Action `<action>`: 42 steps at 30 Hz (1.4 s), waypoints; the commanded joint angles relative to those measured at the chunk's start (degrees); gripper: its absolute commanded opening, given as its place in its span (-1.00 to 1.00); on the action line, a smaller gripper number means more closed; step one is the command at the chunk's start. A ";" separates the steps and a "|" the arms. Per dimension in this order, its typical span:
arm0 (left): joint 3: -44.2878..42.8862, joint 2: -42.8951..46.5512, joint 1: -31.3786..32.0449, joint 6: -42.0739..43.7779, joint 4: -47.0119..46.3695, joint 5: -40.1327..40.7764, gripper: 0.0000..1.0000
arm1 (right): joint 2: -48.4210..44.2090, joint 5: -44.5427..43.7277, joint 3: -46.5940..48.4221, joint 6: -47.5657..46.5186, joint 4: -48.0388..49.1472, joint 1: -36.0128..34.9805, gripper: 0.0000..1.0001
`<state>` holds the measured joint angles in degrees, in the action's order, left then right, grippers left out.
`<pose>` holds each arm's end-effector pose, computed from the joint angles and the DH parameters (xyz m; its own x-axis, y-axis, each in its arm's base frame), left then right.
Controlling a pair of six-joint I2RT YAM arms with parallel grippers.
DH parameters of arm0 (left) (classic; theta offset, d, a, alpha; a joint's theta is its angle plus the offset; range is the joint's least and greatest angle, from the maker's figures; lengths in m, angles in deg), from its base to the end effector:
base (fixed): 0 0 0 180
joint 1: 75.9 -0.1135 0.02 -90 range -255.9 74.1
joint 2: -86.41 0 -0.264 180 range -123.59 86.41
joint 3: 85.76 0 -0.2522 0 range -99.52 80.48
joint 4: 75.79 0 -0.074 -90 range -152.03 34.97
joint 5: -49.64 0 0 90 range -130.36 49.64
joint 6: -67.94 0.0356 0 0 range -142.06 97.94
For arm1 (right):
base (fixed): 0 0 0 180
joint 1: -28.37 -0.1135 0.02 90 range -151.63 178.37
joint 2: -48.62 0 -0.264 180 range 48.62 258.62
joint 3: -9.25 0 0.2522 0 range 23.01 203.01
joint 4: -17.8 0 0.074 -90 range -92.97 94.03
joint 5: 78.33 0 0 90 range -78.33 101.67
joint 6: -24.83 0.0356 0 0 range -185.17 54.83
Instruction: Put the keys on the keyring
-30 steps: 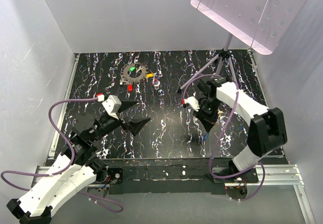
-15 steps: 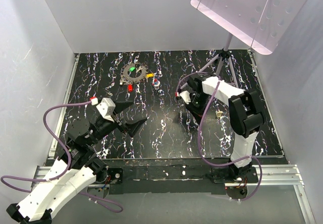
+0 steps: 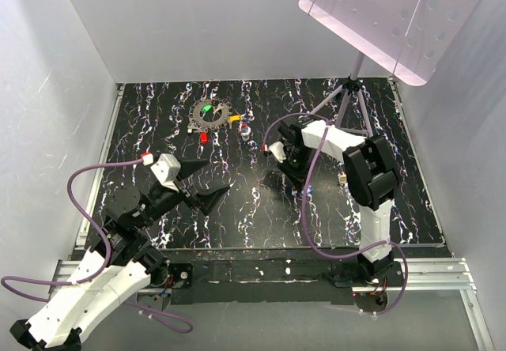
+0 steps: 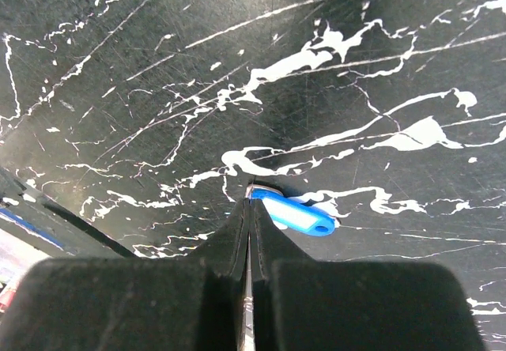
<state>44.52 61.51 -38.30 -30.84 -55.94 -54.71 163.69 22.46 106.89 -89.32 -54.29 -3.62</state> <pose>0.0877 -0.0787 0.3399 -0.0523 -0.1464 -0.9878 0.7880 0.6016 -0.1308 0.3132 0.2035 0.1681 -0.5604 -0.8239 -0.0842 -0.8231 0.5427 0.1674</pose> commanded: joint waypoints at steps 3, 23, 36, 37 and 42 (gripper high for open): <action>0.02 0.82 -0.16 0.07 0.86 0.46 0.96 | 1.39 -0.94 2.61 0.67 0.05 -0.88 -0.97; -0.07 1.09 -0.25 -0.80 0.51 -0.94 0.97 | -3.18 0.55 3.22 1.90 0.67 -0.97 -0.31; -2.60 -5.48 -0.25 -6.95 2.07 1.15 0.96 | -13.71 14.65 7.00 -0.11 0.06 1.57 -0.24; -4.10 -8.72 -0.34 -7.65 3.74 2.38 0.96 | -15.56 18.62 6.65 -0.55 0.40 2.27 -0.24; -11.75 -25.60 -10.58 -12.21 7.46 -3.55 0.96 | -28.47 32.36 -2.55 -2.57 9.18 4.21 -0.16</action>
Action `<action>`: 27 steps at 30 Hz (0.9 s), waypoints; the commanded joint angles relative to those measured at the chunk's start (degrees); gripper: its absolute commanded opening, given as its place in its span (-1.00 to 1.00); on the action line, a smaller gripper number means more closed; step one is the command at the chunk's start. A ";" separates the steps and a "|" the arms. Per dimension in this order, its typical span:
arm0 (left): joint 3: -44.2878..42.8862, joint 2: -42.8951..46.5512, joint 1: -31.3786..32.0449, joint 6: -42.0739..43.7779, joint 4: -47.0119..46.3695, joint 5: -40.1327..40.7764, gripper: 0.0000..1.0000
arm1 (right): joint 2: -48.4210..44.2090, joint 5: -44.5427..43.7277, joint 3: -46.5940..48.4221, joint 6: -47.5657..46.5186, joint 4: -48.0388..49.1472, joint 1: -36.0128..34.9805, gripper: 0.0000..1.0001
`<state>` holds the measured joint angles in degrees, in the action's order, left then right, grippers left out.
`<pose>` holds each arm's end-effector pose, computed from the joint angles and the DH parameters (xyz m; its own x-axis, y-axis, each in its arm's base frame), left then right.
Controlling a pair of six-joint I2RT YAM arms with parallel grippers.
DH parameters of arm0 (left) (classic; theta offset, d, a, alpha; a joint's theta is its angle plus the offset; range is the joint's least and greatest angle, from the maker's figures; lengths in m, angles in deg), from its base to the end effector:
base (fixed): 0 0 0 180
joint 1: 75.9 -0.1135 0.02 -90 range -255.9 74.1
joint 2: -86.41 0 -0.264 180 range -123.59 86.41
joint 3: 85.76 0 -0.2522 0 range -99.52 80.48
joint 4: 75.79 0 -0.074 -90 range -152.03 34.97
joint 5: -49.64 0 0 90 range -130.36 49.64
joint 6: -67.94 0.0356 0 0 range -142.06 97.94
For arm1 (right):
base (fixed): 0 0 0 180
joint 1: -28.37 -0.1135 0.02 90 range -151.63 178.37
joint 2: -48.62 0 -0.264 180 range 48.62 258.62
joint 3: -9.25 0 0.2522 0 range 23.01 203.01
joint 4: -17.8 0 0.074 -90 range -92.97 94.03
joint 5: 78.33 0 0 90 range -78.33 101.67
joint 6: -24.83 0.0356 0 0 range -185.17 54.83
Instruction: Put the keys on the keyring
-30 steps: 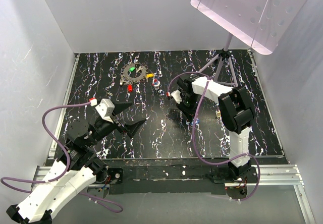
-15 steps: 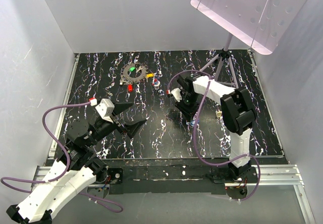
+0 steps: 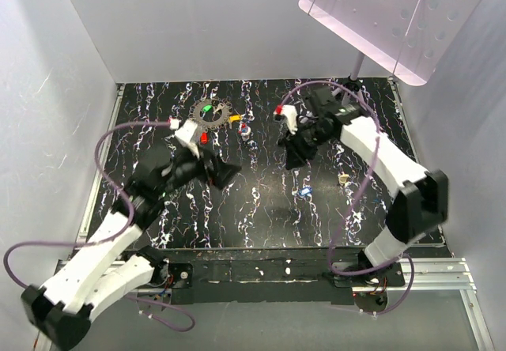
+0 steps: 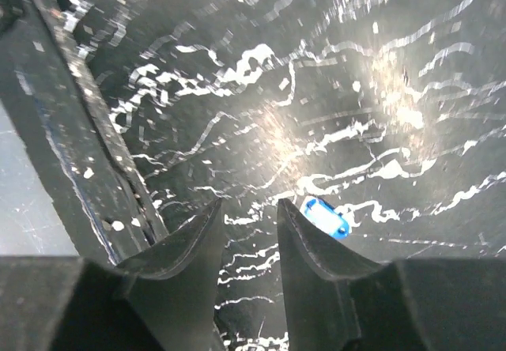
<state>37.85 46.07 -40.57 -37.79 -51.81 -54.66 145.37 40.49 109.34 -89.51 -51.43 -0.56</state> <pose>0.1325 -0.1047 0.3392 -0.3144 -0.0992 -0.9441 0.7010 0.6464 -0.3013 0.2943 0.1823 0.2943 -0.4821 -0.6791 -0.5535 -0.8724 0.4299 0.2325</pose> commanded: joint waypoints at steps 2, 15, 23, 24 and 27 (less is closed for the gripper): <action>-7.19 -16.06 -16.04 -9.39 1.22 -8.43 0.96 | -14.03 15.73 -8.44 -1.94 9.66 1.42 -0.05; -48.66 -69.15 -30.32 0.51 23.96 -6.44 0.89 | -16.33 30.33 -13.02 -5.81 8.26 4.14 0.32; -63.97 -83.41 -28.92 5.18 32.41 -5.82 0.43 | -18.35 34.19 -18.12 -4.14 13.63 5.81 0.29; -64.85 -84.20 -28.48 5.44 32.41 -5.47 0.33 | -18.18 34.63 -17.86 -4.05 13.54 5.90 0.29; -66.78 -85.43 -26.37 6.23 32.06 -4.25 0.20 | -16.60 35.43 -17.94 -4.92 13.01 6.08 0.26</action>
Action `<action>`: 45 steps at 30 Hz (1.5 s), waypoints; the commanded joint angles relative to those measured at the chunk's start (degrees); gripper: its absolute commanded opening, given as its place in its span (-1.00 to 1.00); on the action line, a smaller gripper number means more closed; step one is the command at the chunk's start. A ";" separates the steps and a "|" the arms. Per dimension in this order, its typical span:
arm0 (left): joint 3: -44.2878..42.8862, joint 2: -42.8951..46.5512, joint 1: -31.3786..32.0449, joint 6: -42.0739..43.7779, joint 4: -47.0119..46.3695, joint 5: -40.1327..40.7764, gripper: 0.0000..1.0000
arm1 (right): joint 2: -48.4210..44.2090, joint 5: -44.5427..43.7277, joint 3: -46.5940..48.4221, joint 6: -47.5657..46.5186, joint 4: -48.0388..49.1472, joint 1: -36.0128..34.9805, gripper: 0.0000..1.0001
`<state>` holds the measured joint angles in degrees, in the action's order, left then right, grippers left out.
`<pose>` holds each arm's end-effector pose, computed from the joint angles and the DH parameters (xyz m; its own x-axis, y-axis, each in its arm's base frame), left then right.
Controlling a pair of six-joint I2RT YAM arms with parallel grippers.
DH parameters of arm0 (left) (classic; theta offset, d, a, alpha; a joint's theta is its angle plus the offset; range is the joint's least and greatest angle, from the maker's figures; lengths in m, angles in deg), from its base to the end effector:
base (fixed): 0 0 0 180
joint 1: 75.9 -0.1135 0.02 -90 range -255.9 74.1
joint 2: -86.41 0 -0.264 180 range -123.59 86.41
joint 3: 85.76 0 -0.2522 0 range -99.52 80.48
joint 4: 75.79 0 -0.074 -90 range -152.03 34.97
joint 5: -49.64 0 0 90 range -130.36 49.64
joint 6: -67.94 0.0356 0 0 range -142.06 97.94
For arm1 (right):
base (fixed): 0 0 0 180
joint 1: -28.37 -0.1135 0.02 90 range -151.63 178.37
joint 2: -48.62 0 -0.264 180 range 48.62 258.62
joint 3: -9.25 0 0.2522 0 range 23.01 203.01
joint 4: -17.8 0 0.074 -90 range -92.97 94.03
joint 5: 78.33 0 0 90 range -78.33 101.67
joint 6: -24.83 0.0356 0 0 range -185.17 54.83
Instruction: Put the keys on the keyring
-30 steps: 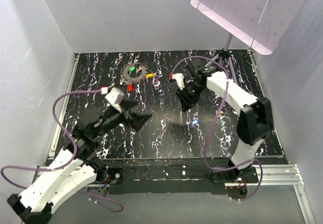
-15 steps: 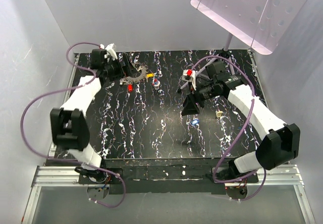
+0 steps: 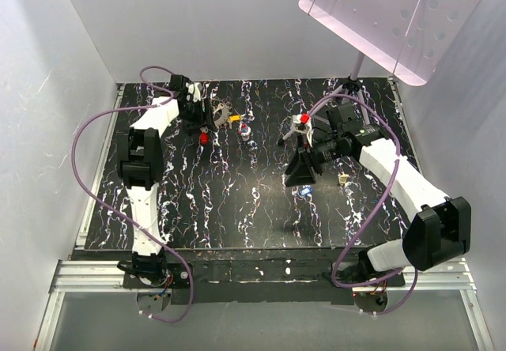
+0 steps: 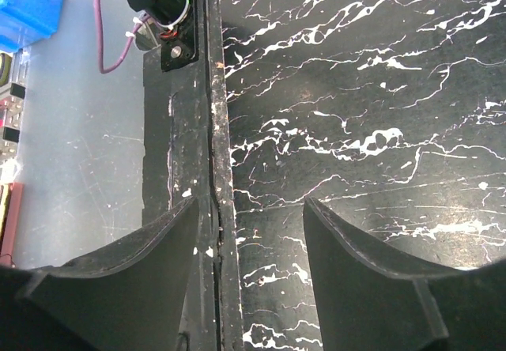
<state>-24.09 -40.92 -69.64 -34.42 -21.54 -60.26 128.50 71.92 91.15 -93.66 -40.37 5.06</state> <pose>0.4734 -0.0641 0.1880 -0.9216 -0.1014 -0.3746 0.0589 0.9175 -0.3933 0.2419 0.1379 0.3062 -0.3648 -0.4149 -0.8335 -0.9267 0.0756 0.3680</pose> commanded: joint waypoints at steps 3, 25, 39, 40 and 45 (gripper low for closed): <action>-7.30 -0.46 4.37 3.22 1.61 3.63 -0.08 | 1.77 3.47 0.15 -1.21 1.25 0.55 0.25; -22.69 -12.33 10.17 8.14 6.27 20.69 -0.47 | 3.18 4.09 -0.29 -3.50 -0.07 0.72 0.22; -22.60 -13.47 11.32 10.60 6.79 23.15 -0.70 | 3.36 4.26 -0.20 -3.68 -0.33 0.72 0.21; -22.69 -13.47 11.40 10.78 6.80 23.15 -0.80 | 3.36 4.35 -0.20 -3.76 -0.33 0.72 0.22; -22.60 -12.07 11.49 11.66 7.15 23.42 -1.00 | 3.36 4.18 -0.29 -4.03 -0.42 0.72 0.21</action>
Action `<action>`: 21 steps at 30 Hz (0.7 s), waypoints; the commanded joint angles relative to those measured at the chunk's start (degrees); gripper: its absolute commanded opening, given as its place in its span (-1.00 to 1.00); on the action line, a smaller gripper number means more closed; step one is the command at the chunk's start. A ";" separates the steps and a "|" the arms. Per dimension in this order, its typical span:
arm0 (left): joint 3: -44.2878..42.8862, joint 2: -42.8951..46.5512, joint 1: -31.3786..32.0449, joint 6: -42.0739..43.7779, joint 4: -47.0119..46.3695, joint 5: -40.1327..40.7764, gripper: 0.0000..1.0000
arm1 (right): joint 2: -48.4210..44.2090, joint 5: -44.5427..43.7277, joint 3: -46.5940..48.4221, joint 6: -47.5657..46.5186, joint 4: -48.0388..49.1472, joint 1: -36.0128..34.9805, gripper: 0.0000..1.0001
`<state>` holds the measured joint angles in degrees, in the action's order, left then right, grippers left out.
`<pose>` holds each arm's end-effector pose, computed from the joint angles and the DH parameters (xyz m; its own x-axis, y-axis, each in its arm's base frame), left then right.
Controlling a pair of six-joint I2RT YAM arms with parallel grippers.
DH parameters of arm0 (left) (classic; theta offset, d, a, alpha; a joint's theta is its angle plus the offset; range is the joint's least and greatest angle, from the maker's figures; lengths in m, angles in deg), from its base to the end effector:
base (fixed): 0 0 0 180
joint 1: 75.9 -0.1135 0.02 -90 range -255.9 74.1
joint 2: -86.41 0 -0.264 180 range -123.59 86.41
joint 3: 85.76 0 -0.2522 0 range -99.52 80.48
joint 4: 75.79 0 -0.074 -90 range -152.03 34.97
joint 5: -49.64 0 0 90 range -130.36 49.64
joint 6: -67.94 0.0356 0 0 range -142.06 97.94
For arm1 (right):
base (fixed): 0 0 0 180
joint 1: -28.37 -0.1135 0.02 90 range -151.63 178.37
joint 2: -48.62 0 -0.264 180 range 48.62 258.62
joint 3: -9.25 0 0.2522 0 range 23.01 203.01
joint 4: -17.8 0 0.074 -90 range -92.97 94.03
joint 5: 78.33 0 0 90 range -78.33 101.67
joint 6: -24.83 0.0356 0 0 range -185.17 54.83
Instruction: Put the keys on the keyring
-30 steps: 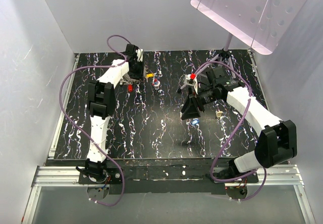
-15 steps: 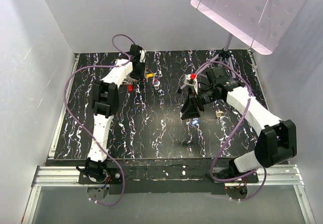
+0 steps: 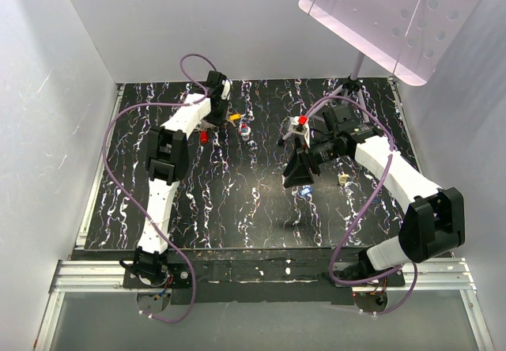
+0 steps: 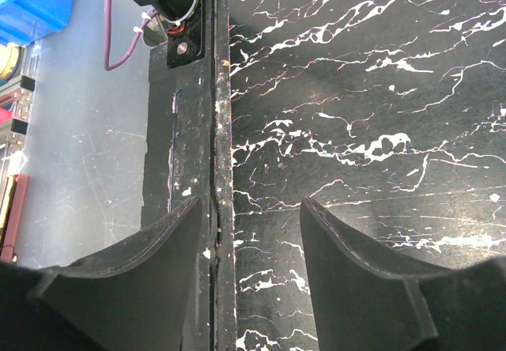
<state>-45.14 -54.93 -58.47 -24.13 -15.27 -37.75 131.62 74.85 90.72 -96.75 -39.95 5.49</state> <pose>0.5050 -0.1569 0.1726 -0.8557 0.2308 -0.4632 0.2484 0.9684 0.0237 0.2511 0.1404 0.2914 -0.3629 -0.4096 -0.8370 -0.9220 0.0281 0.3861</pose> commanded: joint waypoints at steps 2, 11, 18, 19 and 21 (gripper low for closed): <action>-0.77 4.39 0.32 1.80 0.61 1.08 -1.00 | 0.32 1.33 0.15 -1.04 -1.01 0.29 0.21; 16.35 26.35 -3.27 5.40 -3.08 -2.17 -1.00 | -0.21 2.21 1.11 -4.02 -4.09 0.20 0.20; 37.44 48.93 -4.51 8.66 -1.50 -10.24 -1.00 | 0.58 3.18 6.55 -14.54 -14.52 -1.29 0.18; 40.25 51.84 -4.51 8.74 -0.89 -11.91 -1.00 | 0.93 3.18 8.13 -17.44 -17.07 -1.82 0.18; 44.91 58.42 -4.60 8.48 -0.01 -14.81 -1.00 | 1.46 3.62 11.82 -22.89 -20.69 -3.31 0.18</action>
<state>-7.40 -7.15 -63.94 -17.13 -17.63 -44.61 132.63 75.96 94.89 -107.37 -51.30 4.53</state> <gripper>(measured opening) 0.018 0.589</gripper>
